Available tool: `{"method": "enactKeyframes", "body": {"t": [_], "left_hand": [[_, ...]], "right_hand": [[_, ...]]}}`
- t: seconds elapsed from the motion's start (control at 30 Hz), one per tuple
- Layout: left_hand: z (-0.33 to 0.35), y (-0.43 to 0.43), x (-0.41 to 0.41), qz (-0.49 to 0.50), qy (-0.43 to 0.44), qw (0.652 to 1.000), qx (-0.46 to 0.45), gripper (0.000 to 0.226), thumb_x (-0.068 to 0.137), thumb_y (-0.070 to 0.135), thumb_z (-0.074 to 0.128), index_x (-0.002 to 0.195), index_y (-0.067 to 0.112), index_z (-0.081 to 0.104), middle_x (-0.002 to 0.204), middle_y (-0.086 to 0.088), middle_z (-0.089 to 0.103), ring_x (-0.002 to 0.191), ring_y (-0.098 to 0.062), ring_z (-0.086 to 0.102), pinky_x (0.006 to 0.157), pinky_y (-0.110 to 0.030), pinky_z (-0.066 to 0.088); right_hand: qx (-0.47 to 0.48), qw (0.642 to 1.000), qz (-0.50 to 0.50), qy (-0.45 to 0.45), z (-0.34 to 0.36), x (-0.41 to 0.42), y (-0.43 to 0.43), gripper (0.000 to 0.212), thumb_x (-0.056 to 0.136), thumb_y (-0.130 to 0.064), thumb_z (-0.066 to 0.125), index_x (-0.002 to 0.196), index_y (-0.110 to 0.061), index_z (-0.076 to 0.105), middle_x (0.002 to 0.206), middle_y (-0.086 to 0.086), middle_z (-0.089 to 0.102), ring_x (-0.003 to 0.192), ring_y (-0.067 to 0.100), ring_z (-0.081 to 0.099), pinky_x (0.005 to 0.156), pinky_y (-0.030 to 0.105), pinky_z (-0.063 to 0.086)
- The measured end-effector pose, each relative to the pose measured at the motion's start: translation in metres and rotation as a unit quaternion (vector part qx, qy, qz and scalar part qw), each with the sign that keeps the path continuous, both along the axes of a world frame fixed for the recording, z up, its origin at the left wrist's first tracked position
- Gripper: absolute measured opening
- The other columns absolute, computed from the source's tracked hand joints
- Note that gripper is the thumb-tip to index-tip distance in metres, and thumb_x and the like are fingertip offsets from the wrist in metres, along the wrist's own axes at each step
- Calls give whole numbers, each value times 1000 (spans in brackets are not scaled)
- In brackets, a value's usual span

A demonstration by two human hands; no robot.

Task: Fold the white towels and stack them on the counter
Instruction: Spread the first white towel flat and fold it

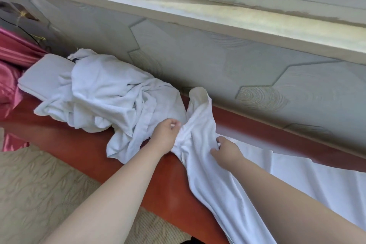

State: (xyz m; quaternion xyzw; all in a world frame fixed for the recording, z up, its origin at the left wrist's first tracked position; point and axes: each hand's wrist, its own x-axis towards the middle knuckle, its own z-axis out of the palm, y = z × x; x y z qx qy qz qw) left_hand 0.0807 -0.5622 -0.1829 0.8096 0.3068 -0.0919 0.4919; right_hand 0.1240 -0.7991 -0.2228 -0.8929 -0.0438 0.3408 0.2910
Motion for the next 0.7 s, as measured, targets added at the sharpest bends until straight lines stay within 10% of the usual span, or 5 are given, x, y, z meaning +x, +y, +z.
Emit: {"method": "enactKeyframes", "body": {"t": [0.13, 0.3, 0.5, 0.57, 0.7], "left_hand": [[5, 29, -82, -82, 102, 991, -28, 17, 87, 45, 71, 79, 31, 75, 83, 4, 74, 78, -10, 70, 69, -31, 58], [14, 79, -176, -201, 301, 930, 74, 32, 84, 47, 68, 64, 24, 61, 57, 10, 55, 48, -2, 48, 49, -21, 44], [3, 64, -166, -201, 336, 893, 222, 50, 94, 66, 50, 107, 19, 60, 96, 5, 66, 85, -14, 62, 66, -29, 45], [-6, 50, -146, -148, 272, 923, 229, 61, 95, 67, 51, 130, 17, 53, 123, -1, 63, 110, -21, 63, 81, -34, 50], [-25, 22, -118, -102, 173, 956, 213, 36, 95, 52, 62, 104, 18, 57, 100, 2, 62, 95, -24, 61, 84, -40, 52]], "right_hand": [[-12, 970, 173, -169, 20, -24, -6, 15, 83, -37, 48, 97, -35, 43, 67, -6, 54, 64, 18, 53, 52, 33, 40], [-49, 896, 418, -144, 17, -59, -20, 37, 84, -44, 42, 118, -35, 54, 95, -6, 63, 85, 24, 63, 69, 36, 49], [27, 965, 211, -155, 7, -65, 3, 33, 97, -45, 45, 72, -25, 52, 70, -5, 55, 68, 17, 54, 63, 37, 46], [17, 975, 100, -197, 4, -49, 13, 16, 98, -35, 53, 89, -26, 62, 88, -5, 61, 82, 22, 58, 72, 39, 48], [-163, 953, 200, -159, -1, -12, 21, 35, 93, -47, 58, 123, -29, 56, 120, 0, 56, 118, 28, 48, 94, 39, 40]]}}
